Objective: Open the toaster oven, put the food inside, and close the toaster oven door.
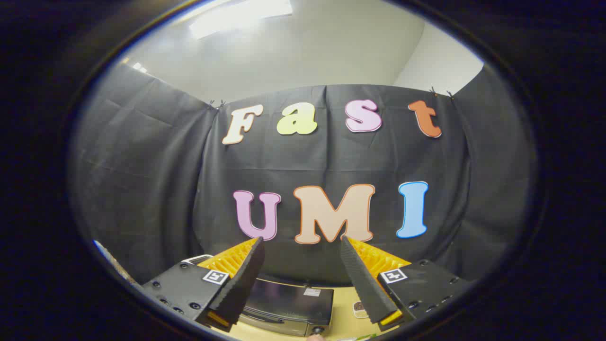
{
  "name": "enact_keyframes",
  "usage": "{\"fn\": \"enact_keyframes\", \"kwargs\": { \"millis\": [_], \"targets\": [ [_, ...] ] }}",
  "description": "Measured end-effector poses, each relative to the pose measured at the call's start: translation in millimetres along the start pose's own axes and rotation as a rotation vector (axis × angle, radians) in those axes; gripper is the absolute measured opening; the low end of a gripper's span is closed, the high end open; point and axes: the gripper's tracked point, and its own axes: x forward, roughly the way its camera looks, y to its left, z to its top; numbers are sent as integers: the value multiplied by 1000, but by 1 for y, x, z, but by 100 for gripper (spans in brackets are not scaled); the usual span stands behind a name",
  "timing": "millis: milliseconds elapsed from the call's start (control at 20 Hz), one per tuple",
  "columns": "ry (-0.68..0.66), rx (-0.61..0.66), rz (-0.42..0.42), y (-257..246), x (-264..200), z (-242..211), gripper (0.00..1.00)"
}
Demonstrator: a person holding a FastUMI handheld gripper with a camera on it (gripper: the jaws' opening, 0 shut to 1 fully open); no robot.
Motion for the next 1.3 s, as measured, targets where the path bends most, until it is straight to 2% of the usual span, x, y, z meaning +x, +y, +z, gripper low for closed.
{"fn": "enact_keyframes", "kwargs": {
  "millis": [750, 1050, 1300],
  "targets": [
    [65, -19, 10, 36, 36, -36, 100],
    [253, -11, 26, 53, 58, -131, 100],
    [418, -62, 38, 71, 66, -221, 100]
  ]
}}
